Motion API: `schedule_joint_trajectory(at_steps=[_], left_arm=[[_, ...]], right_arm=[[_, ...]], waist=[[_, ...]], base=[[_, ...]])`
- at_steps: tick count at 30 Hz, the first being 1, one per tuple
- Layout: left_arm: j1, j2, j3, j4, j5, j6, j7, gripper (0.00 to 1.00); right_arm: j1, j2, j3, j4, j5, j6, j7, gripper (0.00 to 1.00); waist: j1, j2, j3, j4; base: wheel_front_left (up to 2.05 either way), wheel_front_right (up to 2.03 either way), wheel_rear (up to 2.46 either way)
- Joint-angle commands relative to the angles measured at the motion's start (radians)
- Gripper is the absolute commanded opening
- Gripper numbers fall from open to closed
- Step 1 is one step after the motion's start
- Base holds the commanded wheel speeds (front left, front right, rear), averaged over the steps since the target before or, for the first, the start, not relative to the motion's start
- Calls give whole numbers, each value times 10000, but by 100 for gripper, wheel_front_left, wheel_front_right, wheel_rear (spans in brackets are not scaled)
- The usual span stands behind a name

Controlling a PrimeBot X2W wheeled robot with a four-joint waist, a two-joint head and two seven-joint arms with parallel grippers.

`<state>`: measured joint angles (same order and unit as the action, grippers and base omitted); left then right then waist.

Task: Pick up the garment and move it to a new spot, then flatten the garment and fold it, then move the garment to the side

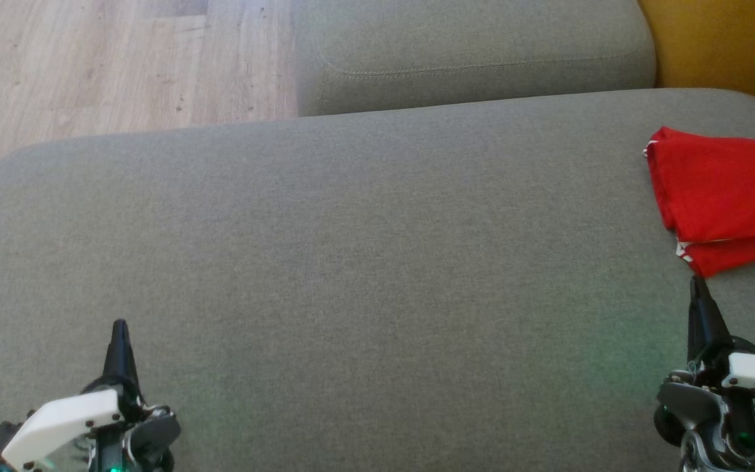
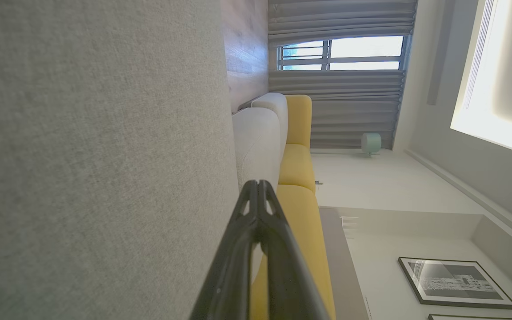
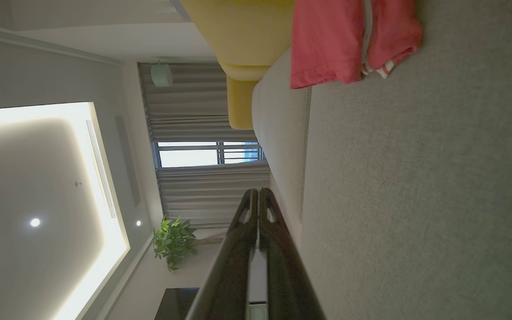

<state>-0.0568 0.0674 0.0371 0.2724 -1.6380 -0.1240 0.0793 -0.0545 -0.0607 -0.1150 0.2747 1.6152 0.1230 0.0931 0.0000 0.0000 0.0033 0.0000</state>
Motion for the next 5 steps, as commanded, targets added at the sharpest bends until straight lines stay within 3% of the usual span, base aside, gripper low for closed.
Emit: schedule_joint_trajectory(at_steps=[1,5], left_arm=[[-483,74,426,-288,11,-67,66,0],[-484,69,435,-287,18,-67,73,0]], right_arm=[[-520,-5,159,-308,56,77,83,0],[-520,-2,154,-307,52,77,86,0]], waist=[[0,0,-1,0],[0,0,-1,0]], base=[[0,0,0],[0,0,0]])
